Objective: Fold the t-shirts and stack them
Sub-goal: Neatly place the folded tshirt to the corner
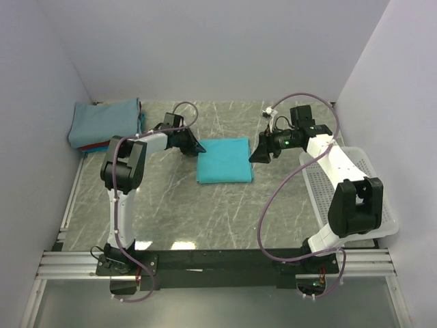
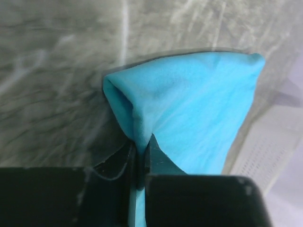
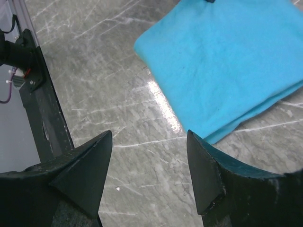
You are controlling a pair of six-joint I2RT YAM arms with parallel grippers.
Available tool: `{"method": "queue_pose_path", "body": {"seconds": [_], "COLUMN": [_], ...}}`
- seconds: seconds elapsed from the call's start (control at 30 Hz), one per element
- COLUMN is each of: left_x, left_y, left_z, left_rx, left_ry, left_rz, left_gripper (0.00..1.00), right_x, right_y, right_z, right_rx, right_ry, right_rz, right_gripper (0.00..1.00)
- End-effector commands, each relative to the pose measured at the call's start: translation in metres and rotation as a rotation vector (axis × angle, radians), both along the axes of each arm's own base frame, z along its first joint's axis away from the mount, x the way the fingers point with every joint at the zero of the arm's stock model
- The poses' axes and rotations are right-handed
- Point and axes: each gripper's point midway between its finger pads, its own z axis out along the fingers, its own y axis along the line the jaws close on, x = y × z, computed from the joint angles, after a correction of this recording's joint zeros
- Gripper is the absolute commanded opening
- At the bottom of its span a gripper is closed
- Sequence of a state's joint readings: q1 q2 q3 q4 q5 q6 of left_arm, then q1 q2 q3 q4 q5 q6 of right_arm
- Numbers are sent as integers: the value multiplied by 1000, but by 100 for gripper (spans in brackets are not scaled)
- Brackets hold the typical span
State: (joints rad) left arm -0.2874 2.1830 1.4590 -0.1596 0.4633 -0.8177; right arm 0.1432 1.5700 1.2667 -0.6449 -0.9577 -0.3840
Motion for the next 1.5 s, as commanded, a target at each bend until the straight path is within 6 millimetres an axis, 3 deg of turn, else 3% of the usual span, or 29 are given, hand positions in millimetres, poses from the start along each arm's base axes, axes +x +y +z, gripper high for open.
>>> {"method": "queue_pose_path", "body": {"seconds": [0.0, 0.13, 0.2, 0.27, 0.4, 0.43, 0.5, 0.53, 0.73, 0.83, 1.0, 1.27, 1.47], "left_x": [-33, -29, -25, -16, 2, 2, 2, 4, 4, 7, 17, 28, 34], "left_y": [-9, -18, -11, -3, 49, 61, 83, 99, 160, 177, 193, 221, 232], "left_z": [-41, -8, 5, 35, 70, 90, 104, 120, 158, 173, 207, 267, 308], "left_rx": [-25, -93, -58, 14, 352, 413, 533, 608, 941, 1055, 1188, 1303, 1293], "left_ry": [120, 21, -33, -123, -291, -338, -393, -427, -485, -525, -601, -690, -785], "left_rz": [-64, -132, -146, -154, -126, -111, -106, -64, -6, -16, -26, 109, 160], "left_gripper": [4, 0, 0, 0, 0, 0, 0, 0, 0, 0, 0, 0, 0], "right_x": [-6, -4, -3, -4, -4, -4, -5, -5, -4, -3, -3, -5, -7], "right_y": [-5, -12, -16, -17, -18, -18, -19, -18, -19, -21, -22, -21, -21], "right_z": [17, 17, 18, 18, 19, 19, 19, 18, 18, 17, 20, 22, 25], "right_rx": [35, 43, 50, 53, 52, 52, 51, 52, 45, 33, 31, 35, 38], "right_ry": [-37, -33, -31, -26, -38, -38, -38, -34, -38, -49, -64, -66, -75], "right_rz": [6, -11, -15, -15, -20, -18, -19, -17, -27, -40, -44, -40, -36], "right_gripper": [70, 70, 70, 70, 69, 69, 69, 69, 68, 68, 68, 68, 67]}}
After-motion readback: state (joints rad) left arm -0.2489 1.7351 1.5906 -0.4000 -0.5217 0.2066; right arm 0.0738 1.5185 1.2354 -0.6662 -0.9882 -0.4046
